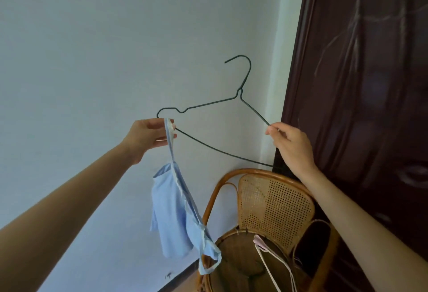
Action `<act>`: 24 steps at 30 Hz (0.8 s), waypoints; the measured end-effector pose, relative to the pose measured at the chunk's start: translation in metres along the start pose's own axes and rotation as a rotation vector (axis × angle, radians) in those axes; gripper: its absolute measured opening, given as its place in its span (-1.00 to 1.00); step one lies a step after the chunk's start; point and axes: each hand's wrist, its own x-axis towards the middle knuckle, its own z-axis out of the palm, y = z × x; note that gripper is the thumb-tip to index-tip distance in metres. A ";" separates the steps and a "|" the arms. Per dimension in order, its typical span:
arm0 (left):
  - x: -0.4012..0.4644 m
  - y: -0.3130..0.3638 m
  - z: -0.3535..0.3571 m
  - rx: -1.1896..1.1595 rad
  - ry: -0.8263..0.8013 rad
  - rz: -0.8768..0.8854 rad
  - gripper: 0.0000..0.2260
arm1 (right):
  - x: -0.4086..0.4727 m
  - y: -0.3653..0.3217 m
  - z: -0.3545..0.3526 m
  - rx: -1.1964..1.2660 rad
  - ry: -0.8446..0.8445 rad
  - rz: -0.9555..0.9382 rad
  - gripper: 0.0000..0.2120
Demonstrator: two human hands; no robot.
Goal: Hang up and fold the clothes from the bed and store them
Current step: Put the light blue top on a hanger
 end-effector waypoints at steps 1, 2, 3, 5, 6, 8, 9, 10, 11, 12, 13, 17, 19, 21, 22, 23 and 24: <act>0.002 0.000 -0.002 0.082 0.024 0.016 -0.86 | 0.002 0.000 -0.005 -0.038 -0.003 -0.006 -0.77; 0.002 -0.001 -0.004 0.146 0.041 0.025 -0.86 | 0.003 0.000 -0.010 -0.079 -0.006 -0.012 -0.76; 0.002 -0.002 -0.007 0.192 0.053 0.029 -0.86 | 0.004 0.000 -0.014 -0.112 -0.008 -0.021 -0.76; 0.001 -0.006 -0.011 0.245 0.074 0.036 -0.82 | 0.003 -0.001 -0.021 -0.148 -0.012 -0.037 -0.76; 0.001 -0.007 -0.012 0.260 0.086 0.041 -0.77 | 0.003 -0.001 -0.023 -0.158 -0.015 -0.041 -0.76; 0.002 -0.009 -0.014 0.286 0.102 0.048 -0.69 | 0.000 -0.001 -0.028 -0.177 -0.017 -0.049 -0.75; 0.004 -0.008 -0.014 0.291 0.101 0.046 -0.71 | -0.001 0.000 -0.030 -0.191 -0.018 -0.050 -0.75; 0.005 -0.008 -0.014 0.290 0.093 0.041 -0.75 | -0.002 0.000 -0.032 -0.204 -0.025 -0.050 -0.75; 0.006 -0.007 -0.014 0.290 0.075 0.035 -0.78 | -0.003 0.001 -0.033 -0.213 -0.037 -0.050 -0.76; 0.007 -0.006 -0.013 0.294 0.046 0.029 -0.79 | -0.005 0.002 -0.033 -0.217 -0.048 -0.050 -0.77; 0.009 -0.005 -0.012 0.301 0.012 0.029 -0.77 | -0.006 0.003 -0.033 -0.215 -0.058 -0.049 -0.77; 0.010 -0.003 -0.010 0.354 -0.108 0.072 -0.74 | -0.011 0.003 -0.029 -0.123 -0.053 -0.018 -0.74; 0.011 -0.002 -0.009 0.379 -0.116 0.090 -0.78 | -0.012 0.004 -0.027 -0.066 -0.037 0.026 -0.71; 0.011 0.000 -0.008 0.386 -0.085 0.089 -0.82 | -0.014 0.005 -0.024 -0.020 -0.021 0.061 -0.67; 0.011 0.001 -0.007 0.373 -0.062 0.081 -0.84 | -0.015 0.006 -0.023 -0.003 -0.015 0.072 -0.66; 0.011 0.002 -0.007 0.354 -0.031 0.068 -0.85 | -0.016 0.006 -0.022 0.012 -0.008 0.080 -0.65; 0.011 0.002 -0.006 0.333 0.008 0.062 -0.86 | -0.017 0.006 -0.022 0.026 -0.001 0.082 -0.64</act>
